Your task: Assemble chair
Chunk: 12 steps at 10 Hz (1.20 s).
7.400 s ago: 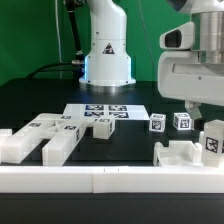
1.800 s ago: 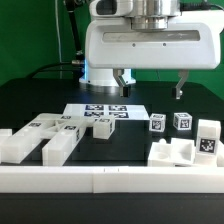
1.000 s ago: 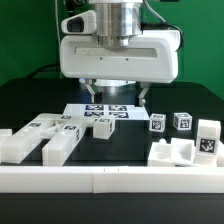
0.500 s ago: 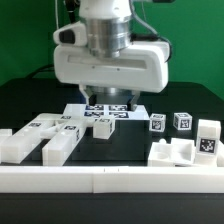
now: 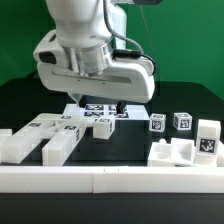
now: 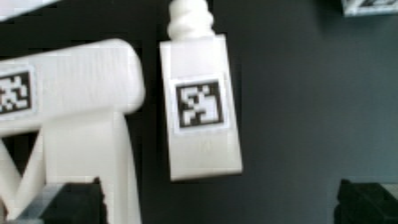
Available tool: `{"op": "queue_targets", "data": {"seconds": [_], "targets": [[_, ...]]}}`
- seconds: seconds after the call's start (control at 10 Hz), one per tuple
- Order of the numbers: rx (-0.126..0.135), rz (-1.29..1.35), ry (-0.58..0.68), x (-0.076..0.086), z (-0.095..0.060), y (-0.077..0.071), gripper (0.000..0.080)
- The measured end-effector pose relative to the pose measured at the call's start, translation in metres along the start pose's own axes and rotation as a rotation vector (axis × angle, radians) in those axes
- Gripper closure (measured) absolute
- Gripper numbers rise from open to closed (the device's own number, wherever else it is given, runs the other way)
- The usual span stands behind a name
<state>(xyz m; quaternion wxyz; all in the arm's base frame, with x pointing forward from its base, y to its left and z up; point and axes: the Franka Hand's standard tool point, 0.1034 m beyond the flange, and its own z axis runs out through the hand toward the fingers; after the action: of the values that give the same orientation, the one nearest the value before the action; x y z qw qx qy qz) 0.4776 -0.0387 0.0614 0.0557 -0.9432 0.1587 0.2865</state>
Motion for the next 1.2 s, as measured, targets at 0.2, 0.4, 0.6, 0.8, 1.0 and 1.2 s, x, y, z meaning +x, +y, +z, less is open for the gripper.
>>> {"op": "queue_targets", "data": {"seconds": [0.2, 0.4, 0.6, 0.8, 1.0, 1.2], "targets": [[0.003, -0.072, -0.134, 0.001, 0.002, 0.004, 0.0150], [-0.002, -0.070, -0.169, 0.005, 0.004, 0.005, 0.0150], [-0.003, -0.071, -0.165, 0.006, 0.004, 0.004, 0.0150], [-0.007, -0.077, -0.178, 0.004, 0.008, 0.000, 0.0150], [-0.007, -0.075, -0.180, 0.004, 0.009, 0.001, 0.0150], [-0.014, -0.070, -0.322, -0.005, 0.013, 0.002, 0.0150]]}}
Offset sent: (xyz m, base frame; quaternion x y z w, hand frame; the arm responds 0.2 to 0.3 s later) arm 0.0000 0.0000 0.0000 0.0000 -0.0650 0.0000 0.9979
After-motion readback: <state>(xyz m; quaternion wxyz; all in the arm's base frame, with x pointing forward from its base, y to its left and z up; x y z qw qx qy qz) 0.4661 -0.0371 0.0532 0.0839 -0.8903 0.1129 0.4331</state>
